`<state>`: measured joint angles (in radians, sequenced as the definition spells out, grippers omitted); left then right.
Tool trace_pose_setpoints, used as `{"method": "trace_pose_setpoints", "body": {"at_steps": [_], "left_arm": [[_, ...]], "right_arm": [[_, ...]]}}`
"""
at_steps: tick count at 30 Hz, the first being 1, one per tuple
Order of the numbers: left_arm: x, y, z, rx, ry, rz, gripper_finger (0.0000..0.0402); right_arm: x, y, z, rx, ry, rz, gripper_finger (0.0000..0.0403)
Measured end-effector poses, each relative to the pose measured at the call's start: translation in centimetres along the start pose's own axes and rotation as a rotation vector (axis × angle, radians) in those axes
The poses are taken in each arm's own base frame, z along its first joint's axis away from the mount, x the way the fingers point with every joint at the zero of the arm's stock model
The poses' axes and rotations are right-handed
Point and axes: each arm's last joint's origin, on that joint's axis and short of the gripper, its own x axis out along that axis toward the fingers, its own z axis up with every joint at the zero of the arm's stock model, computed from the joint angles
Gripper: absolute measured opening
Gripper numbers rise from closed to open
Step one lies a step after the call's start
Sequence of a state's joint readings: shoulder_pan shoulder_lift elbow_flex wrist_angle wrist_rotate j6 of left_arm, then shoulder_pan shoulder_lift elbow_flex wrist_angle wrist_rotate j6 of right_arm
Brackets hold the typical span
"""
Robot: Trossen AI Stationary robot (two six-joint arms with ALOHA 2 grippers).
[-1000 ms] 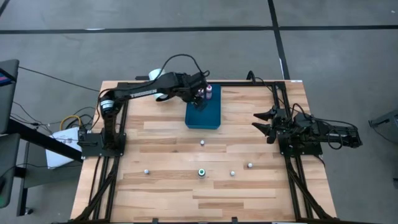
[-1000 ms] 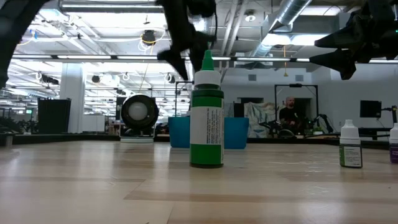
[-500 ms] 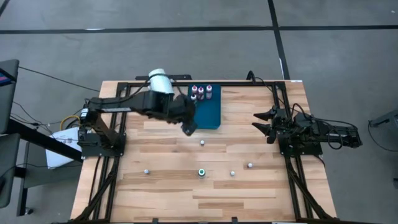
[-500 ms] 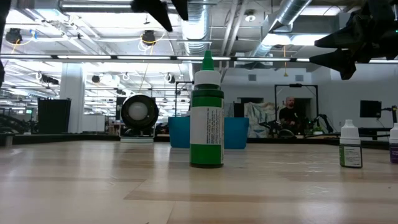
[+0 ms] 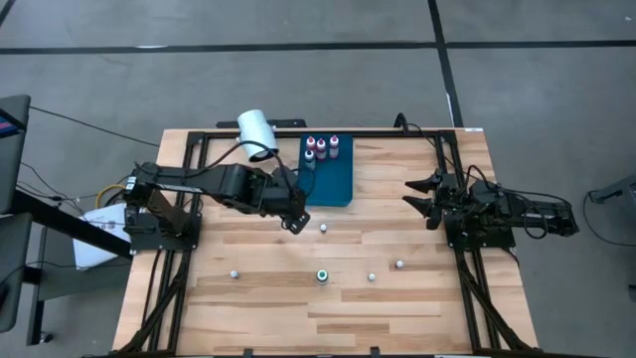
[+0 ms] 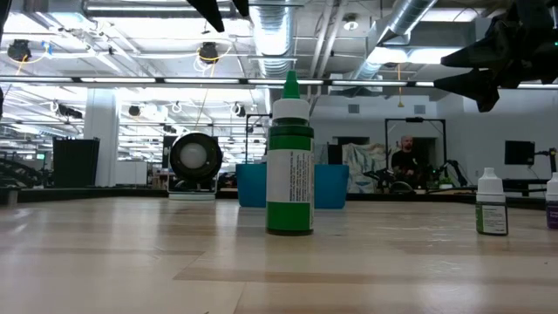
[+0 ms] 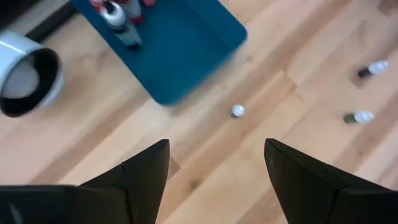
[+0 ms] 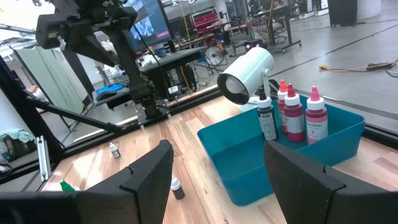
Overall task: Pick & Place food coloring
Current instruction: Put the big green food coloring bottle into the blue bin
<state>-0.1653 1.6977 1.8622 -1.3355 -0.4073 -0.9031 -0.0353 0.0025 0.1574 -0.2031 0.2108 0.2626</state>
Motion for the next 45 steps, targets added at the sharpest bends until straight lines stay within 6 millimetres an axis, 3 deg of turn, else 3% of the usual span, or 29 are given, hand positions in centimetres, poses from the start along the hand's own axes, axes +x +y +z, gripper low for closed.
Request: {"method": "trace_pose_setpoints", "body": {"at_steps": [16, 22, 30, 34, 45], "left_arm": [[1.3, -3.6, -2.8, 0.287, 0.102, -0.078, 0.0255], [1.9, -5.2, -4.2, 0.317, 0.125, -0.211, 0.0255], [4.1, -7.9, -7.1, 0.232, 0.117, -0.407, 0.0255], [4.7, -8.1, -8.0, 0.172, 0.132, -0.397, 0.0255], [5.4, -9.3, -10.7, 0.052, -0.022, -0.387, 0.0255]], "right_arm": [[0.0, 0.0, 0.0, -0.001, 0.003, 0.0, 0.024], [0.0, 0.0, -0.1, -0.001, 0.006, -0.001, 0.024], [0.0, 0.0, -0.1, -0.001, 0.006, -0.001, 0.024], [0.0, 0.0, -0.1, -0.001, 0.006, -0.001, 0.024], [0.0, 0.0, -0.1, -0.002, 0.006, -0.001, 0.024]]}}
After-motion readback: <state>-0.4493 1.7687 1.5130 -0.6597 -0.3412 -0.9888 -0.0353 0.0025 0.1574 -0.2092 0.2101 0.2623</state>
